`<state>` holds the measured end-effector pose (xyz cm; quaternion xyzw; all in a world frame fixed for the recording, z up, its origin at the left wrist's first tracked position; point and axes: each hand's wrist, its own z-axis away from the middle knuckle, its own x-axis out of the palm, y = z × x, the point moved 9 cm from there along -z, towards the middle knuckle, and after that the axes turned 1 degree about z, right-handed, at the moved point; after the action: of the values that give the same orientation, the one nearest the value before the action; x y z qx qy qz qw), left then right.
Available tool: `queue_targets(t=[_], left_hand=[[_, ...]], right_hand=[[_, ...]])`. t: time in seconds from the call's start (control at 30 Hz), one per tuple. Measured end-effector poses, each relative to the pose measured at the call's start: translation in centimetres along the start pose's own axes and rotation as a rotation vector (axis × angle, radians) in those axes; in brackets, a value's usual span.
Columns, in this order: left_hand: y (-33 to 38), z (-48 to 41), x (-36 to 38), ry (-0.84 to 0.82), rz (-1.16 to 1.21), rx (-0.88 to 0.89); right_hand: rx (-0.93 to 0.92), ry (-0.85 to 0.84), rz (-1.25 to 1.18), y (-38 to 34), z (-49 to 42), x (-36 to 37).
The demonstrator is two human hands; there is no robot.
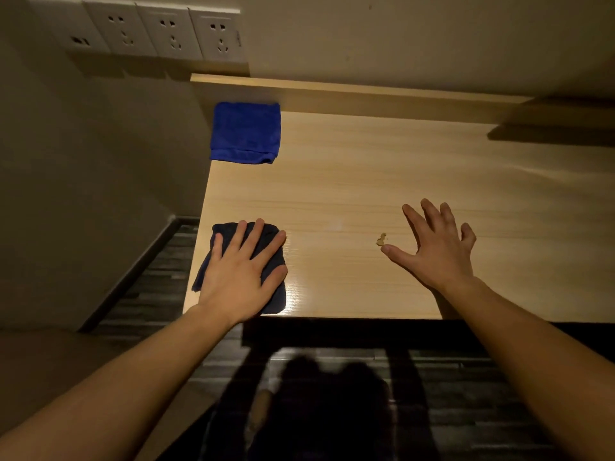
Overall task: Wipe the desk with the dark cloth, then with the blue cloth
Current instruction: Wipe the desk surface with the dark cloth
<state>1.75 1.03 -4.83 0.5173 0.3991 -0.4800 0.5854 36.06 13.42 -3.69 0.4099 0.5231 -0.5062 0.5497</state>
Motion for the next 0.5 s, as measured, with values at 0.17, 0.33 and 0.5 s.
queue_targets(t=[0.17,0.33,0.5], left_hand=[[1.3,3.3,0.9,0.038,0.077,0.003],[2.8,6.3,0.4,0.153,0.253,-0.037],[4.2,7.4,-1.4,0.130,0.810,-0.365]], right_hand=[[0.000,-0.020,0.002,-0.1,0.2,-0.2],[0.000,-0.036,-0.005,-0.2,0.3,-0.3],[-0.006,-0.050,-0.007,-0.3,0.5,-0.5]])
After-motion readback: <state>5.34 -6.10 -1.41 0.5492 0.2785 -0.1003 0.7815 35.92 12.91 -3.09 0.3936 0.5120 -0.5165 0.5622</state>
